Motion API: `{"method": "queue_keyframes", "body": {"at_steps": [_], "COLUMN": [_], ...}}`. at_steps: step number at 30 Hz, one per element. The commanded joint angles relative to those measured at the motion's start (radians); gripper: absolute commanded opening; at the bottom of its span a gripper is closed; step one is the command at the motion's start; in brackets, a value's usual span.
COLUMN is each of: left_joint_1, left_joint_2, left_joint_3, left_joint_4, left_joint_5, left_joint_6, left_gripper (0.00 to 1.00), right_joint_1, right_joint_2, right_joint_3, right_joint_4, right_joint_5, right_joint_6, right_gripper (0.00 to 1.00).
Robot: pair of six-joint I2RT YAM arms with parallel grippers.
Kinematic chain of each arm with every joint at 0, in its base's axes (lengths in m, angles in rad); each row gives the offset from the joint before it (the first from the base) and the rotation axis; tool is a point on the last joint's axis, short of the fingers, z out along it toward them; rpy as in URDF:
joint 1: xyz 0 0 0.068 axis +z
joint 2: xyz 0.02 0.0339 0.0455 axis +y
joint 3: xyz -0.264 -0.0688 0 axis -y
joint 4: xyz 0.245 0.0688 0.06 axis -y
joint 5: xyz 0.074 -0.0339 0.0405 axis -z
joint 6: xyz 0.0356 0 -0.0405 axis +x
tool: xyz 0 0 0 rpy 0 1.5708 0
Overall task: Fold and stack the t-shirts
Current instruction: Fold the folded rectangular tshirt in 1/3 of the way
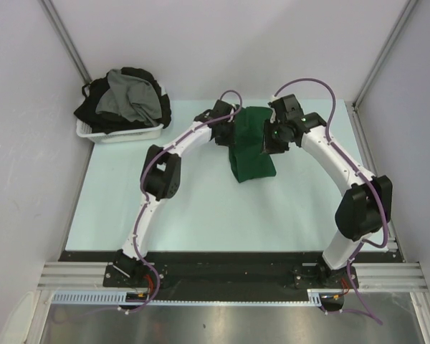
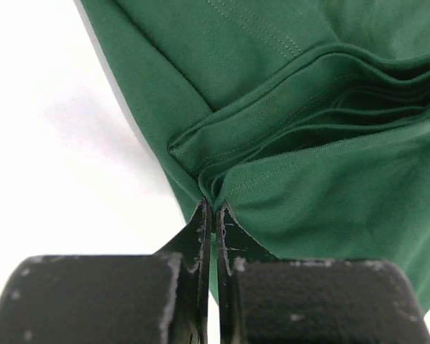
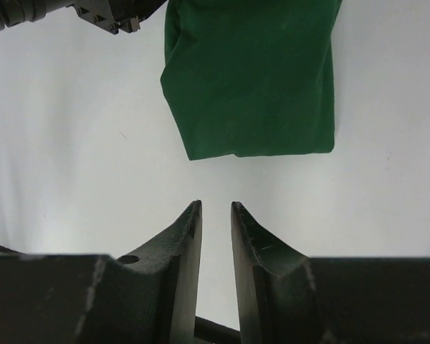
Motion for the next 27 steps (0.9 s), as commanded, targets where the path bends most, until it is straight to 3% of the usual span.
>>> {"method": "queue_keyframes", "body": {"at_steps": [1,27], "left_joint_1": [-0.012,-0.033], "left_joint_2": [-0.108,-0.118], "left_joint_3": [0.046,0.081], "left_joint_4": [0.018,-0.024], "left_joint_5": [-0.02,-0.201], "left_joint_6": [0.024,0.11], "left_gripper": [0.0,0.0], "right_joint_1": [0.027,0.058], "right_joint_2": [0.015,-0.008], "right_joint_3": [-0.016,-0.105], "right_joint_4": [0.046,0.077], "right_joint_5": [-0.015,-0.019], "right_joint_6": [0.013,0.013], "right_gripper": [0.27,0.26]}}
